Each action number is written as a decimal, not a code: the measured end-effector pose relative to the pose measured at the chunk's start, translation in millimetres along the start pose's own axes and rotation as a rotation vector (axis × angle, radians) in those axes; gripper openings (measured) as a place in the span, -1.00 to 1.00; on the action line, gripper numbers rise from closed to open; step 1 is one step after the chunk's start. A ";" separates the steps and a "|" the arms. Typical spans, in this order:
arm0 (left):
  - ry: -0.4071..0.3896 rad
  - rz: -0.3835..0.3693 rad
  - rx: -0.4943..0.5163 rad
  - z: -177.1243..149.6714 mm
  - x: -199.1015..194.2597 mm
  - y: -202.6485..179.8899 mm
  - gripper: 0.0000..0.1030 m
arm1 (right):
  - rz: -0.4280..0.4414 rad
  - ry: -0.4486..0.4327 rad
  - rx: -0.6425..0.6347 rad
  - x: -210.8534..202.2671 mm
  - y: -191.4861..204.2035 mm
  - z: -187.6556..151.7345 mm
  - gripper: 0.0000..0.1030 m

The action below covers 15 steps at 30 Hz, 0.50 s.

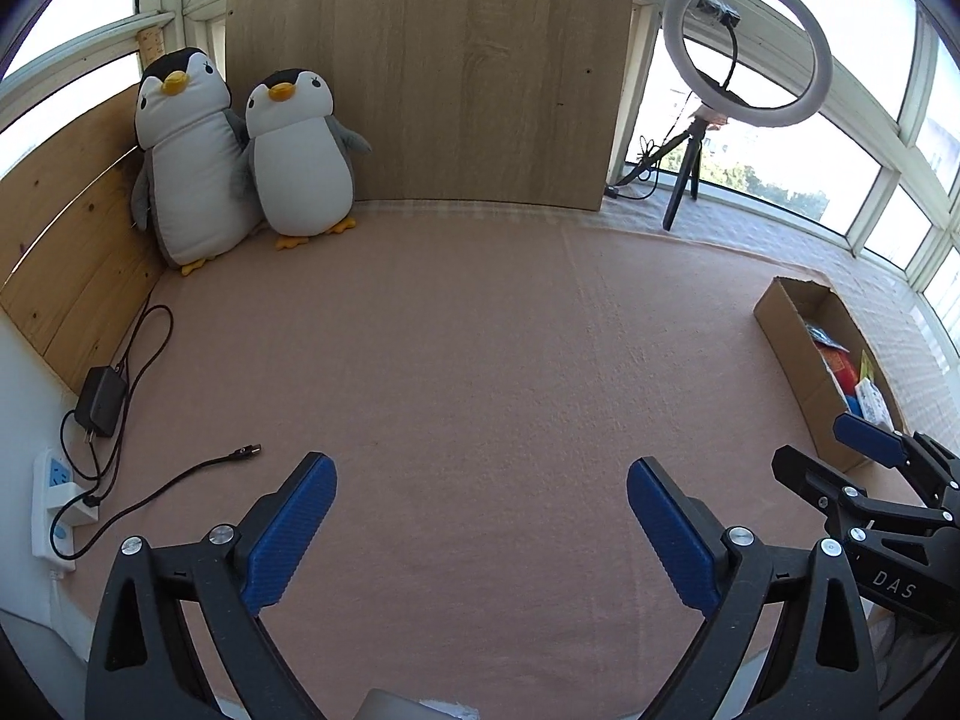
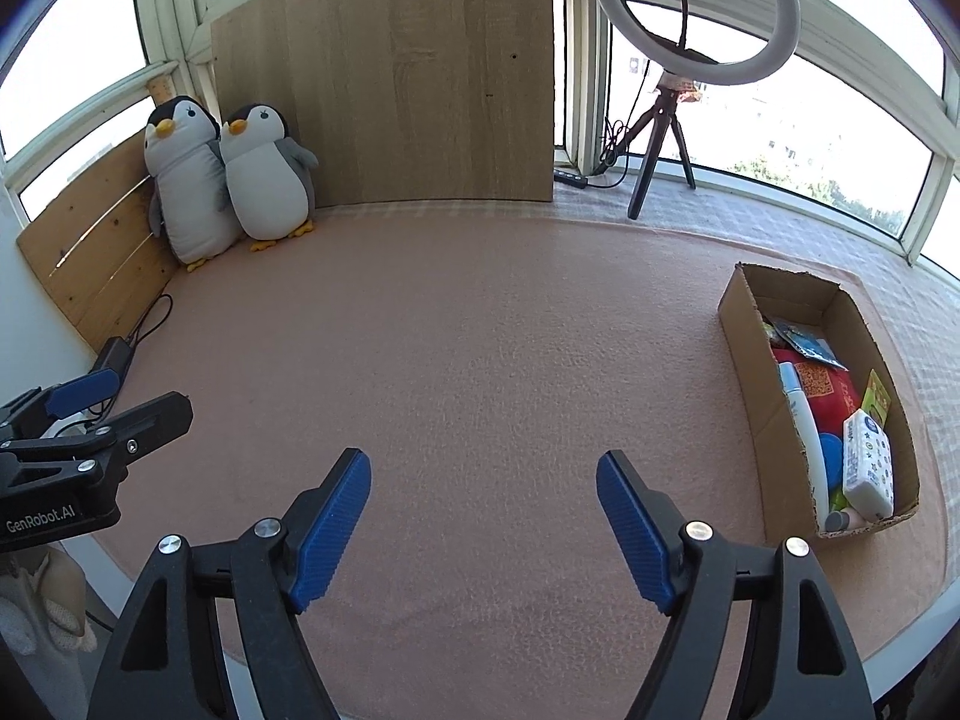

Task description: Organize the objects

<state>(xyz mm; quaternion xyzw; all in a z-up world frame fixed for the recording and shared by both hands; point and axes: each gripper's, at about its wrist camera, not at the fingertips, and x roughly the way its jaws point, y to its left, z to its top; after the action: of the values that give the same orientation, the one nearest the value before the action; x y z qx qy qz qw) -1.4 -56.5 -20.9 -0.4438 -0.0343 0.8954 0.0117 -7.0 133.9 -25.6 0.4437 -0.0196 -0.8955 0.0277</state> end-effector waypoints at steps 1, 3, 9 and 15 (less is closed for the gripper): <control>0.002 0.000 0.000 0.3 1.1 -0.1 0.93 | -0.002 -0.001 0.000 0.5 0.2 -0.2 0.45; 0.006 -0.003 0.004 0.9 3.2 -1.4 0.93 | -0.008 0.000 0.002 1.8 0.5 -0.9 0.45; 0.016 -0.014 0.021 2.1 10.4 -8.3 0.93 | -0.020 0.009 0.009 6.0 -0.7 -4.1 0.45; 0.029 -0.028 0.033 1.2 16.4 -14.2 0.93 | -0.035 0.014 0.024 8.4 -4.7 -5.7 0.45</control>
<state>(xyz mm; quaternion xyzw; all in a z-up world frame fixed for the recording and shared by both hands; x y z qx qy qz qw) -12.4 -41.5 -32.2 -0.4561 -0.0255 0.8890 0.0322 -7.8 137.9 -36.1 0.4504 -0.0223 -0.8925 0.0070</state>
